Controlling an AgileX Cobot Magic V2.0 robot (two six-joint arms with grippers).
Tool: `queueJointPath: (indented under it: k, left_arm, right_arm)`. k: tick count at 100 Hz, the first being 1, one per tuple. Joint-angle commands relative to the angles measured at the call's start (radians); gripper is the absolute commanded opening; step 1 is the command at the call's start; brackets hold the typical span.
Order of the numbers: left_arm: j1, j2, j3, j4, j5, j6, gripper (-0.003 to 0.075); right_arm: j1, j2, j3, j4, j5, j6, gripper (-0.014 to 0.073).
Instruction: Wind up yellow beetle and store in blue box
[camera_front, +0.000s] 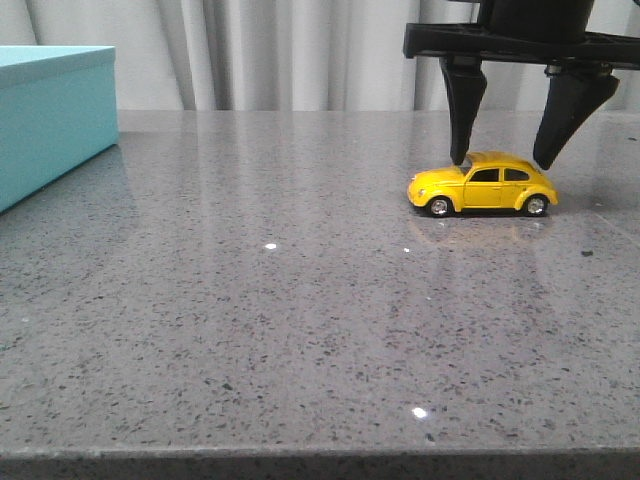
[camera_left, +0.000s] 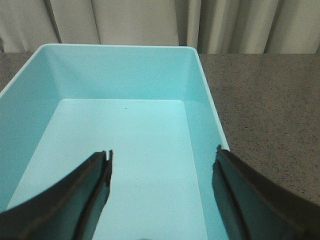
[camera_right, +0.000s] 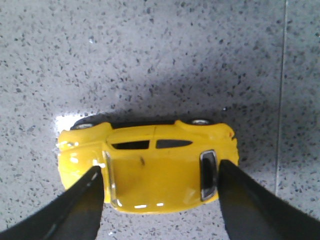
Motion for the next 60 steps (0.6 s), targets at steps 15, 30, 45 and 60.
queueJointPath:
  k: [15, 30, 45, 60]
  left_arm:
    - [0.001, 0.001, -0.039, -0.009, -0.083, -0.002, 0.0430]
    - [0.001, 0.001, -0.039, -0.009, -0.083, -0.002, 0.0430]
    - [0.001, 0.001, -0.039, -0.009, -0.083, -0.002, 0.0430]
    - [0.001, 0.001, -0.039, -0.009, -0.083, -0.002, 0.0430]
  right_arm:
    - [0.001, -0.040, -0.034, -0.016, -0.007, -0.001, 0.0466]
    - [0.001, -0.023, -0.034, -0.016, 0.009, -0.001, 0.0430]
    - [0.001, -0.017, -0.034, -0.022, 0.024, -0.001, 0.0428]
    - [0.001, -0.017, -0.034, -0.068, 0.041, -0.001, 0.0428]
